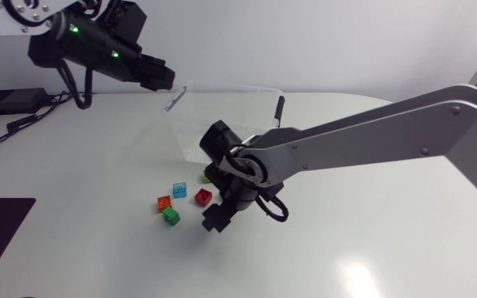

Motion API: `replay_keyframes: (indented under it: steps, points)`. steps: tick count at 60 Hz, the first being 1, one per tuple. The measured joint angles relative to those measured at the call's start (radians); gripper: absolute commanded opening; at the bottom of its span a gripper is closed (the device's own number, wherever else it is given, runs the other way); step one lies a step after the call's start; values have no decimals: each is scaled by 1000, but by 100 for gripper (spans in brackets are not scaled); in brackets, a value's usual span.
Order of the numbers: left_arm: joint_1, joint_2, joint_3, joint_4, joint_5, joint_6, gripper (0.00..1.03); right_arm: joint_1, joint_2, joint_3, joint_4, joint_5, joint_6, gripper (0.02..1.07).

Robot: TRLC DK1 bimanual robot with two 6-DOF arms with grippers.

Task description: Place the duplo bricks in the container

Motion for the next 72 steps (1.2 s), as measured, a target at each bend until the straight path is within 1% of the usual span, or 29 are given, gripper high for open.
replay_keyframes:
  steps: [9, 13, 16, 20, 30, 35, 41, 48, 50, 59, 61, 63, 68, 70, 72]
  points:
    - [-10, 130, 144, -19, 27, -16, 22, 0, 52, 73, -70, -19, 0, 88]
    - [-10, 174, 186, -29, 33, -17, 22, 0, 78, 107, -106, -27, 0, 87]
    - [-10, 209, 215, -36, 35, -17, 22, 0, 98, 130, -130, -37, 0, 83]
    - [-10, 245, 245, -54, 39, -17, 22, 0, 126, 166, -172, -53, 1, 81]
    - [-10, 327, 339, -100, 45, -17, 22, 0, 177, 245, -247, -67, 10, 80]
    - [-10, 364, 391, -106, 49, -17, 23, 0, 204, 291, -274, -67, 16, 70]
    - [-10, 401, 446, -116, 50, -17, 23, 1, 230, 329, -283, -67, 22, 52]
    - [-10, 442, 492, -124, 50, -18, 24, 1, 247, 341, -286, -71, 27, 36]
    - [-10, 454, 506, -126, 50, -21, 24, 1, 251, 341, -288, -68, 27, 34]
    - [-15, 524, 572, -135, 53, -39, 26, 1, 242, 327, -278, -72, 32, 33]
    - [-18, 537, 585, -138, 53, -40, 30, 0, 231, 311, -273, -72, 34, 33]
    - [-20, 552, 599, -143, 53, -40, 40, 0, 217, 290, -270, -72, 35, 33]
    - [-26, 589, 638, -166, 54, -40, 69, 0, 163, 221, -265, -69, 40, 33]
    - [-27, 601, 653, -176, 56, -40, 76, 0, 137, 196, -263, -68, 43, 33]
    - [-27, 611, 666, -184, 56, -40, 80, 0, 104, 171, -262, -66, 46, 33]
